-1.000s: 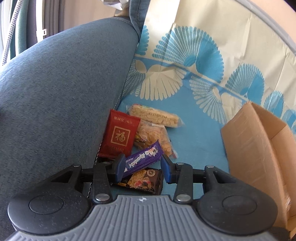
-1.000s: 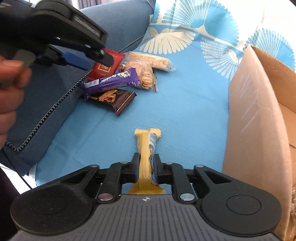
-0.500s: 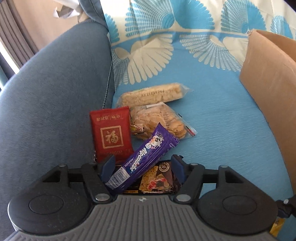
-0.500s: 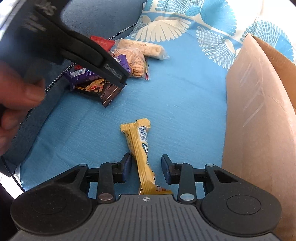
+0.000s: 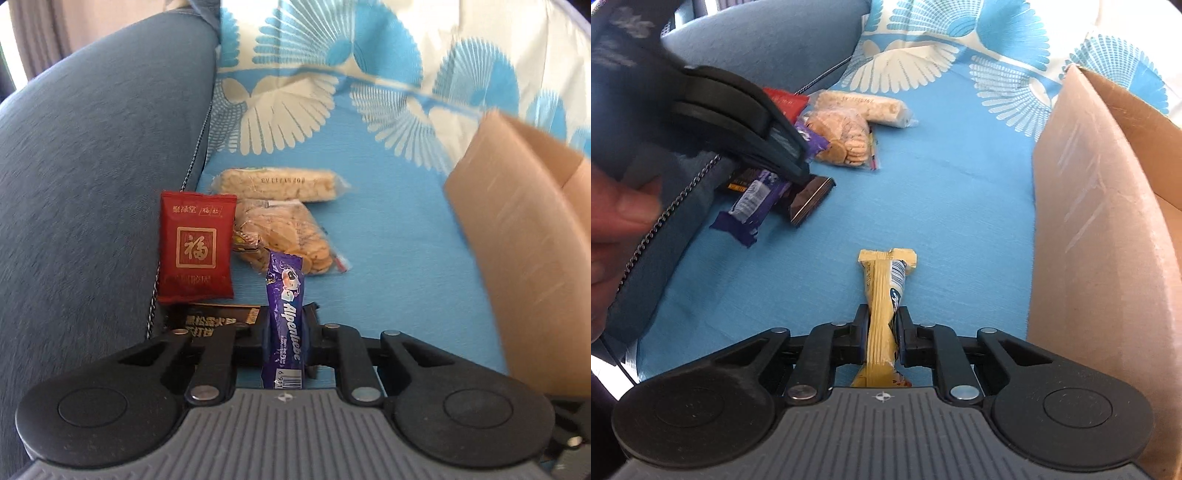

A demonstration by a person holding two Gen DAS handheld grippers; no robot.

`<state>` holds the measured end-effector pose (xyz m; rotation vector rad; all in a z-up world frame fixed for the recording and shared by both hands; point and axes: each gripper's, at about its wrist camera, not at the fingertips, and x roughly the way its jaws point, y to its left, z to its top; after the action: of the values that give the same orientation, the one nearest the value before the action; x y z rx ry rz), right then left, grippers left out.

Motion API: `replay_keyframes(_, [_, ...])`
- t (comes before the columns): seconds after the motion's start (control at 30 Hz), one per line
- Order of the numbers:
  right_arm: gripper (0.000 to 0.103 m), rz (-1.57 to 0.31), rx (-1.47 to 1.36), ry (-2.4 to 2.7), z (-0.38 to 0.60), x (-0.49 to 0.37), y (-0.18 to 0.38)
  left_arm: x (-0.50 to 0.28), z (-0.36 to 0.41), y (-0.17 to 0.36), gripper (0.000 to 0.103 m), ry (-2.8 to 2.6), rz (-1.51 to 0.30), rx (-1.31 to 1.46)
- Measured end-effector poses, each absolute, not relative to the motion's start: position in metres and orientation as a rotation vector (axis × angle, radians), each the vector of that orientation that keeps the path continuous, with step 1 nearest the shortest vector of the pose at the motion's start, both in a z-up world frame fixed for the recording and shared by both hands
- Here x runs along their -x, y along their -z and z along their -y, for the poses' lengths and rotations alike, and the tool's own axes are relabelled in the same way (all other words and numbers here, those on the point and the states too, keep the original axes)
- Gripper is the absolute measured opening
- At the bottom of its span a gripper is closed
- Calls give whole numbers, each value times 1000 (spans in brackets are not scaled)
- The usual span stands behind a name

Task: Organize snacks
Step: 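Lift the purple bar with left gripper while right gripper lifts the yellow bar, then carry the purple and yellow bars over the cardboard box with both grippers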

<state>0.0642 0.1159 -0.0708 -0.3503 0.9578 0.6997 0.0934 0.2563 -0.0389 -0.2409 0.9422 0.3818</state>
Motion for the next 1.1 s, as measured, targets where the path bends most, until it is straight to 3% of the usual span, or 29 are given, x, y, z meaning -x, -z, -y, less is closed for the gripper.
replay_keyframes(0.33, [15,-914,265,-689,-99,-62,58,-71,-243,12,17,-328,-840,303])
replay_keyframes(0.7, [14,-685,193,-706,-75,-40,14,-40,-220,-25,17,-345,-625,340])
replay_keyframes(1.1, [14,-487,99,-680,-7,-42,-48,-27,-205,-36,17,-320,-586,336])
